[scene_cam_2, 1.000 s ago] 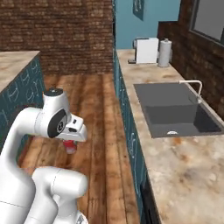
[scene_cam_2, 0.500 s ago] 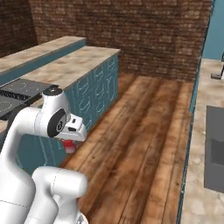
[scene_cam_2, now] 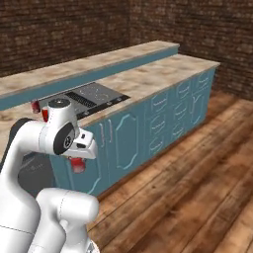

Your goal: Four empty soda cans are scattered around the kitchen. Gather all the cans and cluster them next to the stove for recycling.

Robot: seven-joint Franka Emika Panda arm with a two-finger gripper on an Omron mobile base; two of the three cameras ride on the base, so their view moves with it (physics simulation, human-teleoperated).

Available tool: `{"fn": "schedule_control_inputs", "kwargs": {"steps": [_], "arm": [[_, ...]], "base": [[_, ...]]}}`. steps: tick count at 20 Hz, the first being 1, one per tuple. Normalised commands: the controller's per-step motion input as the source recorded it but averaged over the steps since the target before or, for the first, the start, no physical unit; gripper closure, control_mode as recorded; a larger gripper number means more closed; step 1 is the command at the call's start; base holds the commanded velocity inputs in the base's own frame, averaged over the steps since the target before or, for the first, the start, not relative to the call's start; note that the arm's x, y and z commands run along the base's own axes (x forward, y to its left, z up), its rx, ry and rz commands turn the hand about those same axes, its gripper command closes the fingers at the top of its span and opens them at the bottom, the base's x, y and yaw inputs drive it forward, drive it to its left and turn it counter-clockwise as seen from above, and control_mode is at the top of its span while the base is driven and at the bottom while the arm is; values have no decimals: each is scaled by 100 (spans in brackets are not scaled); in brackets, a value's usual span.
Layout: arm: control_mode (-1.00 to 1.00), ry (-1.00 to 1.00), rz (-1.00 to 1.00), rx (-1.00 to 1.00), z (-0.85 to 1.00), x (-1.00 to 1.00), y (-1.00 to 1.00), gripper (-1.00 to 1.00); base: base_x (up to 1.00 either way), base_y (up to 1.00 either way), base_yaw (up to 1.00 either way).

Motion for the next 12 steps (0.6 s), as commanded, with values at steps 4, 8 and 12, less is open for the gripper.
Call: {"fn": "schedule_control_inputs", "kwargs": {"steps": [4, 8, 12], "arm": [[100, 0, 0, 0, 0, 0, 0, 100], [100, 0, 0, 0, 0, 0, 0, 100], [100, 0, 0, 0, 0, 0, 0, 100]], "base": [[72, -21, 48], [99, -49, 57], [90, -23, 68]]}}
